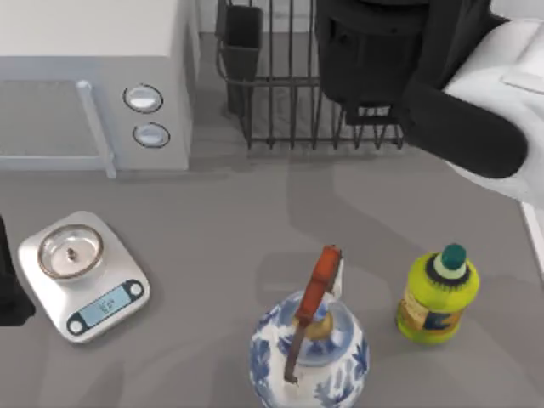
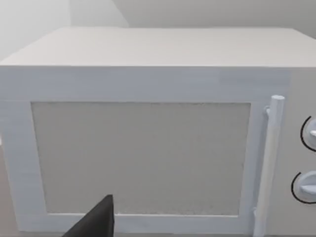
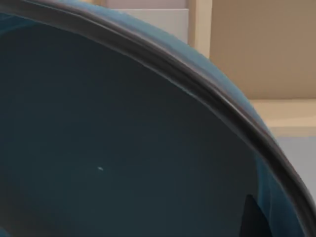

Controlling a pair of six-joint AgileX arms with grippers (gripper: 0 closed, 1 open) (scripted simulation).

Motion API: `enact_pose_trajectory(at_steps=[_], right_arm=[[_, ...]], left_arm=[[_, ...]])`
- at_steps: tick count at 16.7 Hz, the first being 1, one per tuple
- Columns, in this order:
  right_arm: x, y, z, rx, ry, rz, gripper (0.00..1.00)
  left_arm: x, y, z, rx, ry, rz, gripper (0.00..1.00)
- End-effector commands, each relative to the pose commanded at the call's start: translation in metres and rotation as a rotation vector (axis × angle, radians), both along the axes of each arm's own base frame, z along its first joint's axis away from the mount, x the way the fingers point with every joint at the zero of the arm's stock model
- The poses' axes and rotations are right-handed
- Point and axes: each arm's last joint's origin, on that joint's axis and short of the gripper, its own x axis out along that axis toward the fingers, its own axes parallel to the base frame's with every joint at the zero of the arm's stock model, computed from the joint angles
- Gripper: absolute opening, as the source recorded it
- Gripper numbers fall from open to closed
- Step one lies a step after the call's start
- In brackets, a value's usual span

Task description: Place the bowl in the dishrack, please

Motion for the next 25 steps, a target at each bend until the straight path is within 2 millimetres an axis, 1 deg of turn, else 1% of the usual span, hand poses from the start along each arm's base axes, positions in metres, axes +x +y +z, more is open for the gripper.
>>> enact_pose_trajectory(at_steps=[2,4,6,8,10,11,15,25], right_arm=[[0.035,0.007,-0.03,0.008,-0.005,0.0,0.0],[0.071,0.008,-0.066,0.016,-0.012,0.004,0.0],[0.103,0.001,-0.102,0.02,-0.018,0.01,0.0],[0.127,-0.01,-0.133,0.015,-0.015,0.016,0.0],[0.142,-0.02,-0.155,0.006,-0.007,0.019,0.0],[0.145,-0.023,-0.159,0.003,-0.005,0.02,0.0],[0.146,-0.023,-0.16,0.003,-0.004,0.02,0.0],[0.146,-0.023,-0.16,0.003,-0.004,0.02,0.75]], left_arm=[[0.0,0.0,0.0,0.0,0.0,0.0,1.0],[0.0,0.0,0.0,0.0,0.0,0.0,1.0],[0.0,0.0,0.0,0.0,0.0,0.0,1.0],[0.0,0.0,0.0,0.0,0.0,0.0,1.0],[0.0,0.0,0.0,0.0,0.0,0.0,1.0],[0.0,0.0,0.0,0.0,0.0,0.0,1.0],[0.0,0.0,0.0,0.0,0.0,0.0,1.0],[0.0,0.0,0.0,0.0,0.0,0.0,1.0]])
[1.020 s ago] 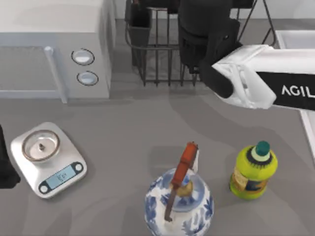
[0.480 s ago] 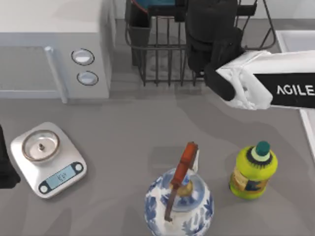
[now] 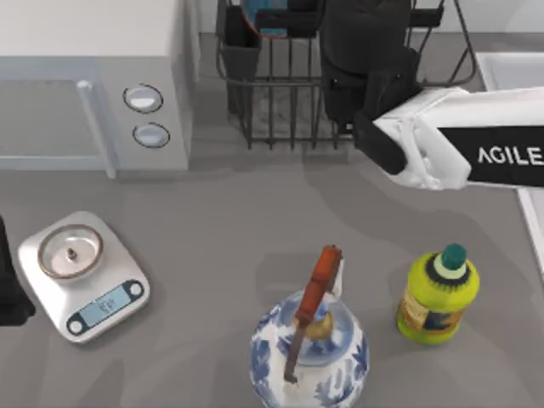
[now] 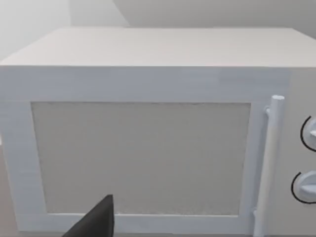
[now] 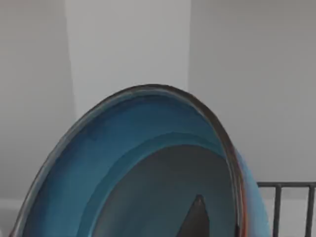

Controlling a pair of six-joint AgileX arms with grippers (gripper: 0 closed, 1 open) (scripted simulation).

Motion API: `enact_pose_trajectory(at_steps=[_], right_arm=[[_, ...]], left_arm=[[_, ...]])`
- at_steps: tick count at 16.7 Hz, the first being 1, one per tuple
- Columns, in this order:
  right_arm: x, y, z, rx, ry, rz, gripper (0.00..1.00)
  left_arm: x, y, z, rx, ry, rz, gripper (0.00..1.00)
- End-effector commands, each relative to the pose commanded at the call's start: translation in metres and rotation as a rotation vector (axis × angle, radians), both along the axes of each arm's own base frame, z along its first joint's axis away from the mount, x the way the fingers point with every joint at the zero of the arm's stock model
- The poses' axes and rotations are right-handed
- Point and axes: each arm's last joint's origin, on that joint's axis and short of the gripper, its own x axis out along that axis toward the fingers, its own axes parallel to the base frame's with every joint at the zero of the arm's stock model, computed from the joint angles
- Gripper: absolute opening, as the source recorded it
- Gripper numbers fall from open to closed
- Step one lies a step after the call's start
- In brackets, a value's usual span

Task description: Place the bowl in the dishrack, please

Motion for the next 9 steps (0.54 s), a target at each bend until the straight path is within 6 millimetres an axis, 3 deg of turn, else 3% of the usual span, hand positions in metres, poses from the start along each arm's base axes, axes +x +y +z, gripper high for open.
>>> enact_pose_trajectory(at_steps=[3,9], right_arm=[[0.0,0.0,0.0,0.0,0.0,0.0,0.98],[0.0,0.0,0.0,0.0,0.0,0.0,1.0]], left_arm=[[0.0,0.0,0.0,0.0,0.0,0.0,1.0],[0.0,0.0,0.0,0.0,0.0,0.0,1.0]])
